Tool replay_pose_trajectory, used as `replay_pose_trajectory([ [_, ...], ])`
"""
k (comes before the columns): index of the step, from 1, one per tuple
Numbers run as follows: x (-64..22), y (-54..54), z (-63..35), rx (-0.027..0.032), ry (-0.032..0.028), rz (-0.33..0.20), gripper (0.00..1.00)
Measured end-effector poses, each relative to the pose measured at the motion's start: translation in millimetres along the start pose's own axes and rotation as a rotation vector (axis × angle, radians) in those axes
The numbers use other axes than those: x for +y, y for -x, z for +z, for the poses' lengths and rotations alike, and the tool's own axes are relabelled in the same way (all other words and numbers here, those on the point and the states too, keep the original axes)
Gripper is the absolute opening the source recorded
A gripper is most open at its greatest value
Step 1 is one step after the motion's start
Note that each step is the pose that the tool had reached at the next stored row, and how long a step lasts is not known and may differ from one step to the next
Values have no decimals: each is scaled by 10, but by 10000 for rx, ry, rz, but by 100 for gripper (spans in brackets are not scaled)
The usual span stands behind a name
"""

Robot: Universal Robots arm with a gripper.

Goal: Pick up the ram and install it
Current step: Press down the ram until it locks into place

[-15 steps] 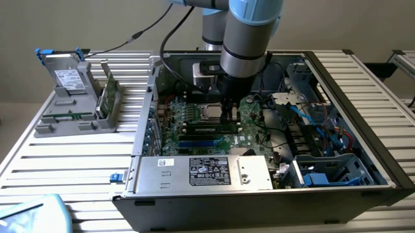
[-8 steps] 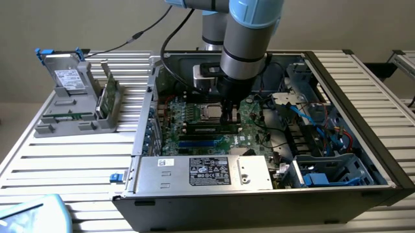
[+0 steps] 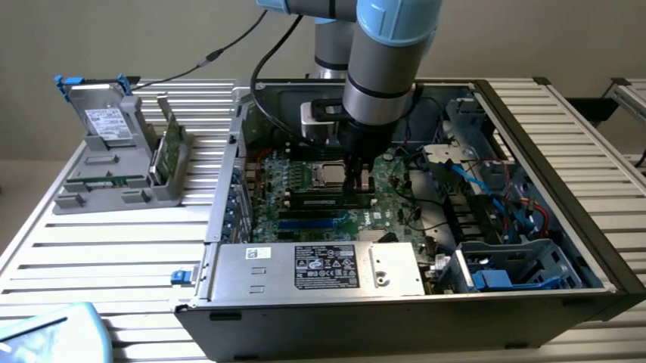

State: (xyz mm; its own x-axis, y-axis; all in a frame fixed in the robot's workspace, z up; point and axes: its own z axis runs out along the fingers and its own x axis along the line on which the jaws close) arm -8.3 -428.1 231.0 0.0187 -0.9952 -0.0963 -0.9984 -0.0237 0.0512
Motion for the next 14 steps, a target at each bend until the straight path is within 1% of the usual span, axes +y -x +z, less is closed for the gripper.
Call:
replay_pose_trajectory([
  [11, -23, 0, 0, -1, 0, -2, 11],
  [14, -24, -1, 13, -2, 0, -3, 11],
])
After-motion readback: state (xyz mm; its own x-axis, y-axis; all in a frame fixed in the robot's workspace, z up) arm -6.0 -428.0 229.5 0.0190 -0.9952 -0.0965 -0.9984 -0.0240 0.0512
